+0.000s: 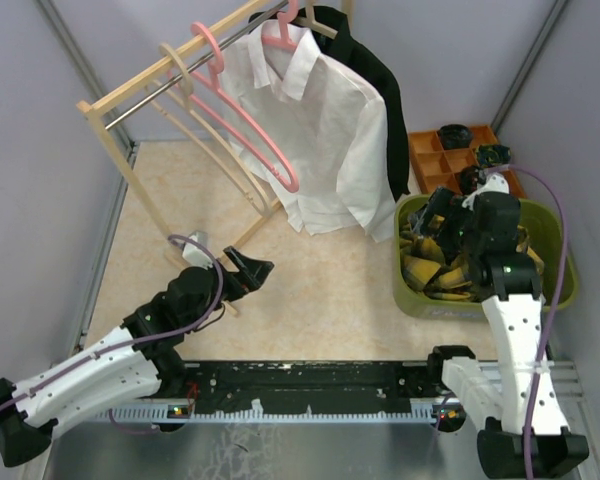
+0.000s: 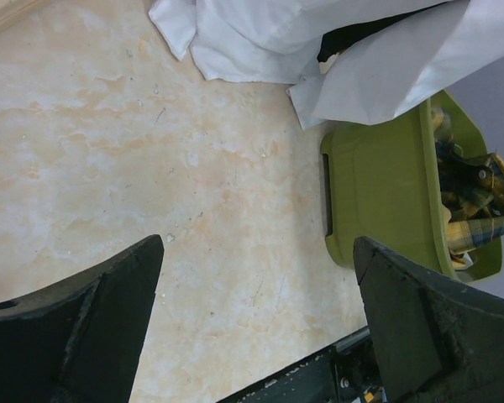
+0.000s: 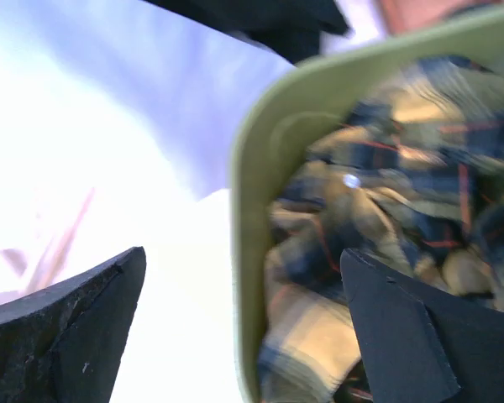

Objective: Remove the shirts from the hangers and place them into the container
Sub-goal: Adjust the shirt in the bin, then pick up the hanger from the clothesline.

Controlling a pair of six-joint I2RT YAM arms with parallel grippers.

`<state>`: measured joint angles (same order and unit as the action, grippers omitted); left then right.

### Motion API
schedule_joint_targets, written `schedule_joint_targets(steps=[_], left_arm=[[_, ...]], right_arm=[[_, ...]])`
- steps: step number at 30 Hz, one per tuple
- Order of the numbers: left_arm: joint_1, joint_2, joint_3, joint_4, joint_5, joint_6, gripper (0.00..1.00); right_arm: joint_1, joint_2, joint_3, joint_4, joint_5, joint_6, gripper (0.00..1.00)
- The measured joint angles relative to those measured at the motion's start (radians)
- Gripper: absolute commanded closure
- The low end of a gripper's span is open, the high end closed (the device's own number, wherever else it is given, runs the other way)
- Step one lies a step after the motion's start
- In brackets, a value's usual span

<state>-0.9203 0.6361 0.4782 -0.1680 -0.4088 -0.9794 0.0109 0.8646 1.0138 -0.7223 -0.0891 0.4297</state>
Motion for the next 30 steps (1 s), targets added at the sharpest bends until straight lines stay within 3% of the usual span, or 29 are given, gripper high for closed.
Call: schedule_joint_targets(steps=[9, 21, 30], left_arm=[[0.000, 0.005, 0.000, 0.000, 0.000, 0.000, 0.01], [0.000, 0.018, 0.027, -0.076, -0.063, -0.038, 0.01], [0.000, -0.081, 0.020, -0.030, -0.061, 0.045, 0.01]], right_arm=[[0.000, -0.096, -0.001, 0.183, -0.288, 0.022, 0.01], [0.000, -0.094, 0.000, 0.414, -0.445, 0.138, 0.01], [0.000, 0.005, 0.032, 0.473, -0.581, 0.173, 0.01]])
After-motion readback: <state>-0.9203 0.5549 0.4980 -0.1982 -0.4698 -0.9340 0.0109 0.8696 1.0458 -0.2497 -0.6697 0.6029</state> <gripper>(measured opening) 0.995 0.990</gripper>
